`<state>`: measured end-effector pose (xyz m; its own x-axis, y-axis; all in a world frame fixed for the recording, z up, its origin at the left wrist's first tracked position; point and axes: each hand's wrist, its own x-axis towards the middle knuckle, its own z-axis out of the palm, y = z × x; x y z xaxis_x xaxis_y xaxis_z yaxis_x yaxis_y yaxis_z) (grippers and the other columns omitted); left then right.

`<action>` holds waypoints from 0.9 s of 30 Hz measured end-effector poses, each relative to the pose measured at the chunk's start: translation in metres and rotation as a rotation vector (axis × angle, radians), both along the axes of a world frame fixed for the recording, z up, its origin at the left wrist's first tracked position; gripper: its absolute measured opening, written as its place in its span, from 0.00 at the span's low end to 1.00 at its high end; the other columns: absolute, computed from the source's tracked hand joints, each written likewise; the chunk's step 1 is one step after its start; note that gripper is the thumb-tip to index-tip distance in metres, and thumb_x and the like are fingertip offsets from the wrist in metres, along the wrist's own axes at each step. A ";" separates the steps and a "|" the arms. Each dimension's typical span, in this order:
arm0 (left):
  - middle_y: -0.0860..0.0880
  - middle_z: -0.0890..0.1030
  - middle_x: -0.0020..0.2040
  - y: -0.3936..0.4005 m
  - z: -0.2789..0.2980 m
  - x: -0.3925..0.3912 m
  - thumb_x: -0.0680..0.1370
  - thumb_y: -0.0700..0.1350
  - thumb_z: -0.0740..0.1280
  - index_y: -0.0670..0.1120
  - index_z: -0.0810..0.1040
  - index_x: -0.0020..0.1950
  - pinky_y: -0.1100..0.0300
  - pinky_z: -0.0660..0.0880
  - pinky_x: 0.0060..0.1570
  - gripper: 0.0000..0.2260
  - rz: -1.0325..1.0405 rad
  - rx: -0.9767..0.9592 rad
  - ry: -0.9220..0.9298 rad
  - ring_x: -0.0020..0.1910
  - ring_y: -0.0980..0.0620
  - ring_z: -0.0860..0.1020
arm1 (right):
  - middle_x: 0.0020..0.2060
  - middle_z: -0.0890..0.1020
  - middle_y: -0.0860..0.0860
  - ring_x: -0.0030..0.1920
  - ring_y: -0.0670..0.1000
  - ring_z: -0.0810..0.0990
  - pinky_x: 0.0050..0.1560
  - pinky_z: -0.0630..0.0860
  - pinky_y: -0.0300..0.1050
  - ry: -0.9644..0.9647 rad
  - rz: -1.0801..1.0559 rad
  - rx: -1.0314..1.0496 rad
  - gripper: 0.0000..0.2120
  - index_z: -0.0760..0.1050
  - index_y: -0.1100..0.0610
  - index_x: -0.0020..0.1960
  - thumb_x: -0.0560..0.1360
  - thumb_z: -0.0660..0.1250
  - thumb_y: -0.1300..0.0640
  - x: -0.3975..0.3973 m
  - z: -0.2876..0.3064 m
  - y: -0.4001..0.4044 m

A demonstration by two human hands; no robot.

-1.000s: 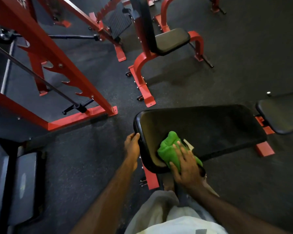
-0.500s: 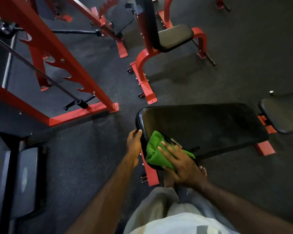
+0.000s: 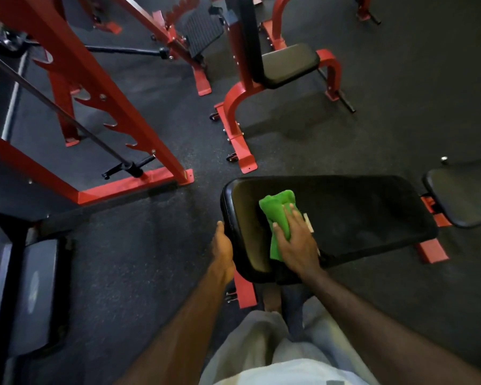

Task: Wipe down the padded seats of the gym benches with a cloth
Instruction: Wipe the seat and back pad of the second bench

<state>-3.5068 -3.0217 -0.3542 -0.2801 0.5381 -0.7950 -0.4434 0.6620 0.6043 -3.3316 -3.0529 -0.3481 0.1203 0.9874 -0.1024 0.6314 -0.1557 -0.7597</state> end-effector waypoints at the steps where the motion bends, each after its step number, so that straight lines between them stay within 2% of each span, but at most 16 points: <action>1: 0.41 0.85 0.57 -0.001 0.002 0.001 0.82 0.59 0.63 0.41 0.83 0.61 0.44 0.80 0.59 0.23 0.013 -0.009 0.032 0.55 0.42 0.84 | 0.80 0.64 0.52 0.80 0.51 0.62 0.82 0.54 0.49 -0.007 0.036 0.025 0.31 0.64 0.53 0.81 0.81 0.60 0.43 -0.012 0.002 -0.004; 3: 0.40 0.85 0.52 -0.003 0.009 0.004 0.84 0.54 0.63 0.39 0.84 0.54 0.48 0.81 0.54 0.19 0.012 -0.019 0.068 0.49 0.42 0.83 | 0.81 0.62 0.50 0.81 0.49 0.60 0.81 0.55 0.49 -0.039 0.337 0.174 0.31 0.61 0.51 0.82 0.81 0.63 0.47 -0.020 0.006 -0.024; 5: 0.41 0.85 0.44 -0.005 0.023 0.005 0.85 0.53 0.60 0.40 0.82 0.50 0.52 0.79 0.45 0.19 -0.030 -0.008 -0.033 0.40 0.45 0.82 | 0.82 0.60 0.48 0.81 0.48 0.59 0.81 0.53 0.47 -0.074 0.609 0.247 0.33 0.58 0.48 0.83 0.81 0.65 0.49 -0.004 0.009 -0.022; 7: 0.42 0.86 0.39 -0.007 0.030 0.004 0.86 0.53 0.56 0.39 0.82 0.53 0.54 0.79 0.41 0.22 -0.079 -0.011 -0.178 0.37 0.45 0.84 | 0.82 0.60 0.50 0.81 0.50 0.60 0.82 0.53 0.50 -0.125 0.618 0.274 0.32 0.60 0.50 0.83 0.81 0.64 0.48 0.008 0.007 0.002; 10: 0.42 0.87 0.41 -0.010 0.030 0.000 0.86 0.50 0.55 0.41 0.87 0.46 0.58 0.83 0.38 0.24 -0.044 0.042 -0.309 0.37 0.47 0.86 | 0.80 0.64 0.54 0.80 0.54 0.62 0.82 0.52 0.53 -0.083 0.346 0.157 0.30 0.64 0.54 0.81 0.81 0.61 0.46 -0.015 0.010 0.029; 12: 0.41 0.86 0.47 -0.013 0.027 -0.004 0.85 0.49 0.54 0.41 0.87 0.48 0.55 0.83 0.45 0.23 0.003 0.078 -0.359 0.43 0.45 0.85 | 0.80 0.64 0.55 0.81 0.56 0.62 0.82 0.52 0.51 -0.072 0.408 0.186 0.30 0.65 0.53 0.81 0.80 0.63 0.49 -0.036 0.019 0.025; 14: 0.39 0.85 0.51 -0.016 0.026 -0.010 0.84 0.50 0.52 0.42 0.84 0.54 0.51 0.80 0.51 0.22 0.079 0.114 -0.394 0.46 0.43 0.84 | 0.81 0.62 0.51 0.82 0.55 0.58 0.82 0.51 0.51 -0.132 0.740 0.289 0.30 0.64 0.51 0.81 0.80 0.65 0.50 -0.035 0.025 0.015; 16: 0.39 0.85 0.52 -0.019 0.026 -0.016 0.83 0.54 0.54 0.42 0.83 0.58 0.48 0.78 0.56 0.23 0.107 0.123 -0.437 0.49 0.42 0.84 | 0.82 0.61 0.49 0.82 0.53 0.56 0.82 0.52 0.52 -0.204 0.928 0.343 0.30 0.64 0.50 0.81 0.81 0.64 0.48 -0.020 0.028 0.037; 18: 0.39 0.83 0.58 -0.020 0.021 -0.020 0.82 0.61 0.55 0.42 0.81 0.65 0.45 0.73 0.67 0.28 0.067 0.105 -0.440 0.59 0.39 0.80 | 0.82 0.62 0.50 0.82 0.53 0.59 0.81 0.57 0.56 -0.237 0.855 0.317 0.30 0.64 0.51 0.81 0.80 0.63 0.47 -0.021 0.026 0.066; 19: 0.40 0.82 0.59 -0.020 0.020 -0.021 0.81 0.63 0.55 0.42 0.81 0.66 0.44 0.71 0.69 0.30 0.039 0.093 -0.423 0.61 0.38 0.78 | 0.81 0.62 0.51 0.81 0.53 0.60 0.80 0.59 0.57 -0.213 0.746 0.268 0.31 0.64 0.51 0.81 0.80 0.63 0.47 -0.027 0.025 0.076; 21: 0.41 0.84 0.55 -0.020 0.021 -0.023 0.80 0.65 0.54 0.43 0.84 0.61 0.47 0.73 0.63 0.31 0.025 0.085 -0.393 0.56 0.40 0.79 | 0.81 0.63 0.52 0.81 0.54 0.60 0.79 0.60 0.59 -0.173 0.595 0.193 0.31 0.66 0.53 0.80 0.78 0.62 0.46 -0.050 0.028 0.076; 22: 0.42 0.85 0.52 -0.019 0.021 -0.024 0.80 0.65 0.55 0.44 0.86 0.57 0.50 0.75 0.59 0.29 0.046 0.097 -0.399 0.52 0.42 0.80 | 0.81 0.64 0.52 0.81 0.56 0.59 0.80 0.58 0.60 -0.180 0.622 0.193 0.31 0.67 0.52 0.79 0.78 0.62 0.46 -0.057 0.028 0.068; 23: 0.42 0.85 0.52 -0.019 0.020 -0.026 0.81 0.63 0.55 0.45 0.87 0.56 0.51 0.75 0.57 0.28 0.082 0.112 -0.421 0.51 0.42 0.81 | 0.80 0.66 0.52 0.81 0.57 0.59 0.80 0.57 0.60 -0.214 0.719 0.218 0.30 0.68 0.52 0.79 0.77 0.63 0.47 -0.059 0.029 0.058; 25: 0.40 0.85 0.55 -0.020 0.018 -0.027 0.81 0.60 0.55 0.45 0.85 0.59 0.51 0.77 0.56 0.26 0.131 0.123 -0.454 0.52 0.42 0.83 | 0.78 0.69 0.51 0.81 0.58 0.60 0.81 0.55 0.56 -0.276 0.998 0.292 0.29 0.71 0.51 0.77 0.76 0.64 0.46 -0.046 0.035 0.051; 27: 0.41 0.85 0.52 -0.022 0.017 -0.030 0.81 0.61 0.54 0.47 0.84 0.60 0.54 0.77 0.49 0.26 0.115 0.110 -0.437 0.48 0.43 0.83 | 0.76 0.71 0.51 0.80 0.56 0.62 0.81 0.56 0.53 -0.328 1.097 0.334 0.30 0.72 0.52 0.75 0.75 0.65 0.44 -0.036 0.039 0.073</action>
